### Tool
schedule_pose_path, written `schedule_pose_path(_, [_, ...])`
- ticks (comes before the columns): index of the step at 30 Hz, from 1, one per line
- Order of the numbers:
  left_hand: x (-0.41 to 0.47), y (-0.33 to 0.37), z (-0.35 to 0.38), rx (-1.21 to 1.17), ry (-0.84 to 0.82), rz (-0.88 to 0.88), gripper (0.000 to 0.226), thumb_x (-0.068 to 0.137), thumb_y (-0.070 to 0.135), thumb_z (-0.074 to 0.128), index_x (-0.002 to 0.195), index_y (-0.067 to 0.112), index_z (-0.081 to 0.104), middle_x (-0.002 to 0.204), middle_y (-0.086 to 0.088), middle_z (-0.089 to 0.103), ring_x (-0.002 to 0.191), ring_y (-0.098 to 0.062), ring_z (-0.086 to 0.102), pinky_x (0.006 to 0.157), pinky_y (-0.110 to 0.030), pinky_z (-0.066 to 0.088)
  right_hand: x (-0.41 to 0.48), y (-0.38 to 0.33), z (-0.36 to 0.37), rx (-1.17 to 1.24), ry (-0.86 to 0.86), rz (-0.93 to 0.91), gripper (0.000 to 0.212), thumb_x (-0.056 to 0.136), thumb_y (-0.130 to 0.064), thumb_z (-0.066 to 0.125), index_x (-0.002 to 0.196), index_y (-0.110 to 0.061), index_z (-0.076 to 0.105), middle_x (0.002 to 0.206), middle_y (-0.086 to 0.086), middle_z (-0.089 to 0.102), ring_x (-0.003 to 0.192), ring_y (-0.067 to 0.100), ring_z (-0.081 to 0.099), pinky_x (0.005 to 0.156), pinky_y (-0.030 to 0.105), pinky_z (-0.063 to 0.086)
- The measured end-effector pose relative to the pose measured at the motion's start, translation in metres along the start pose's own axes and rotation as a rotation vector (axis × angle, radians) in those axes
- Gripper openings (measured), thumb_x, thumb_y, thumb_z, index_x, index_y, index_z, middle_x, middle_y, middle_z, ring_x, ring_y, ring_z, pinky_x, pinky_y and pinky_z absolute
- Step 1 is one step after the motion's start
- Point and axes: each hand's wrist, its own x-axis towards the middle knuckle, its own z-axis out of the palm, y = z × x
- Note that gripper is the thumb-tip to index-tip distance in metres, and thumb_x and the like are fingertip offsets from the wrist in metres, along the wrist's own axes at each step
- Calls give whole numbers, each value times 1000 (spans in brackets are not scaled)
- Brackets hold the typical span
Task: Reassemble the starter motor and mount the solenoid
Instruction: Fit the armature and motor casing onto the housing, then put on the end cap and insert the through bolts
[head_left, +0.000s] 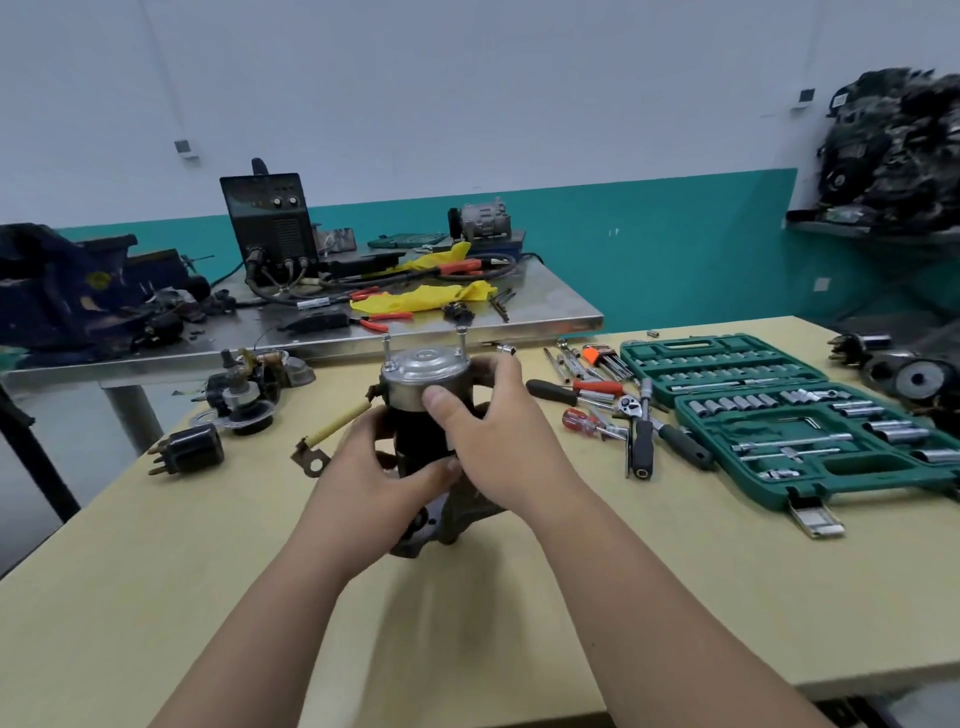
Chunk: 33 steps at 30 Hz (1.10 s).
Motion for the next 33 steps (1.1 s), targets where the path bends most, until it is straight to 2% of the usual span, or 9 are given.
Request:
schedule_pose_path(2, [9, 9, 3, -8, -30, -30, 53, 58, 56, 78, 99, 43, 47, 82, 23, 67, 69, 2, 67, 47, -20, 48, 3, 7, 2, -41, -2, -22, 50, 83, -53, 59, 124, -40, 34, 113, -19, 54, 102, 5, 53, 73, 20, 42])
schedule_pose_path(6, [31, 21, 15, 40, -50, 21, 55, 59, 47, 74, 111, 39, 58, 91, 19, 70, 84, -1, 67, 68, -28, 56, 8, 22, -1, -40, 77, -94, 47, 82, -55, 58, 124, -41, 40, 126, -15, 50, 106, 1, 47, 74, 13, 35])
schedule_pose_path(10, [44, 24, 39, 109, 111, 15, 68, 55, 52, 78, 113, 33, 50, 88, 23, 62, 79, 5, 57, 60, -25, 46, 19, 34, -22, -47, 112, -51, 31, 87, -55, 52, 107, -31, 54, 107, -11, 62, 96, 8, 57, 74, 24, 46])
schedule_pose_path(12, [52, 26, 43, 181, 30, 24, 71, 48, 57, 78, 108, 35, 48, 89, 22, 61, 79, 4, 57, 60, -26, 47, 28, 46, -48, -193, 147, 53, 34, 91, -53, 46, 95, -23, 61, 89, -5, 67, 82, 17, 62, 74, 38, 52])
schedule_pose_path(14, [61, 28, 40, 352, -70, 28, 71, 47, 59, 77, 105, 36, 45, 89, 20, 59, 79, -2, 56, 62, -29, 49, 35, 65, -84, -537, 197, 218, 37, 93, -51, 42, 96, -19, 61, 80, 0, 65, 74, 22, 62, 69, 37, 52])
schedule_pose_path(17, [66, 18, 35, 677, -180, 102, 70, 51, 60, 75, 109, 34, 45, 88, 18, 56, 78, -8, 56, 62, -31, 51, 37, 104, -122, -990, 269, 464, 42, 92, -51, 41, 106, -13, 52, 91, 6, 61, 79, 27, 58, 67, 35, 47])
schedule_pose_path(22, [77, -3, 19, 892, -257, 136, 72, 54, 58, 77, 115, 37, 43, 89, 18, 55, 77, -8, 55, 57, -26, 45, 40, 141, -117, -1185, 85, 574, 70, 87, -60, 47, 135, -9, 39, 127, 11, 55, 102, 28, 59, 66, 35, 39])
schedule_pose_path(28, [93, -13, 5, 983, -388, 93, 78, 59, 56, 77, 120, 34, 35, 90, 20, 50, 80, -10, 54, 58, -26, 42, 43, 146, -128, -1006, 143, 596, 27, 91, -38, 44, 105, -18, 56, 79, 0, 53, 73, 23, 52, 58, 30, 36])
schedule_pose_path(33, [91, -38, 16, 1254, -455, 198, 73, 71, 38, 74, 131, 22, 35, 122, 1, 51, 107, -22, 51, 81, -33, 48, 34, 142, -142, -265, 380, 526, 31, 90, -26, 40, 88, -3, 61, 64, 9, 56, 61, 25, 52, 56, 29, 39])
